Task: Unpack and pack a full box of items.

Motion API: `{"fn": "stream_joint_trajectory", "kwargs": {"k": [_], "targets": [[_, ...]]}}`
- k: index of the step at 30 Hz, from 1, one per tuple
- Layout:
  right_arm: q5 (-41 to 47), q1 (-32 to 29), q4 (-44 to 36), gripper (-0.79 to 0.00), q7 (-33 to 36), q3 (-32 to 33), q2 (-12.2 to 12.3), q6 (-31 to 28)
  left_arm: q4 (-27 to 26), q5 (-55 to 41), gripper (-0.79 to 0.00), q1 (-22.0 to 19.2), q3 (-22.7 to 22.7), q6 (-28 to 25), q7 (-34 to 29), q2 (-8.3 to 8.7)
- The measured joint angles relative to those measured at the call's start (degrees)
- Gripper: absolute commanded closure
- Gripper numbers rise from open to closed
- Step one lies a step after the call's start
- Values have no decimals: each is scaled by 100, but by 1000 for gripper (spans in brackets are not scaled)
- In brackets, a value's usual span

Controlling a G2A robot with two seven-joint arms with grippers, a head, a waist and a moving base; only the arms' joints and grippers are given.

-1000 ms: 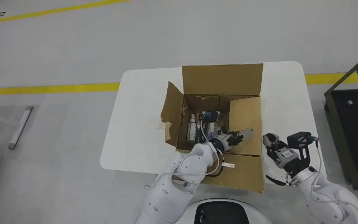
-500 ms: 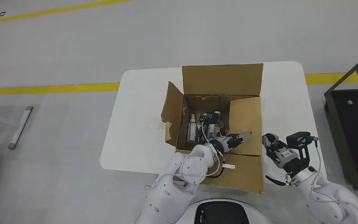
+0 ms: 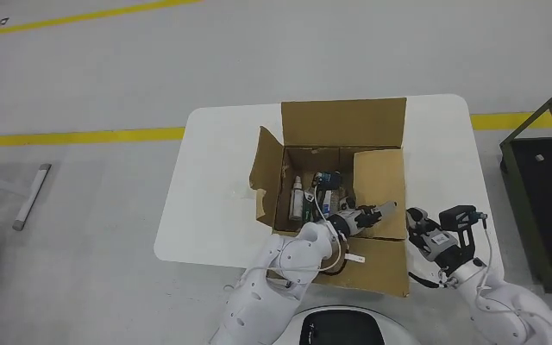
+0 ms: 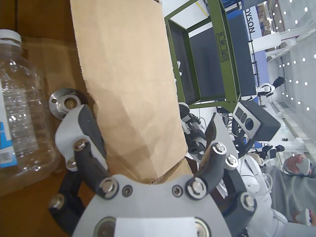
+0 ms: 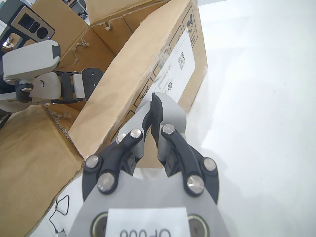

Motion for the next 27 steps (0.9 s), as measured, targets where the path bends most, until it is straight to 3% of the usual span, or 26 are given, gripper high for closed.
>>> {"fn": "stream_joint_trajectory", "kwargs": {"k": [2,5,6,7,8,9,20,27], "targets": [[-17,-12,2,-6,-10,3,-2,14,-8,-25,-785,-14,2,-22,2,-4],[-22,-60,-21,-163,-67,66,-5,94,-24,-96,-785,-40,1,-85,11,-11],[-15,-82,-44,-296,-100,111,-7,143,-33,-122,-785,-53,-1,-109,16,-14],[5,-99,-61,-363,-125,149,-9,191,-40,-144,-785,-63,-3,-122,20,-17],[44,-118,-79,-686,-146,190,-12,251,-51,-157,-785,-76,-4,-134,24,-20],[92,-142,-111,-785,-158,248,-15,331,-66,-149,-785,-100,-1,-154,26,-21],[867,-439,-302,-785,-306,988,-65,1189,-134,-305,-785,-372,154,-487,78,-89],[1434,-584,-409,-785,-320,1424,-100,1455,98,-491,-785,-876,483,-782,272,-242]]}}
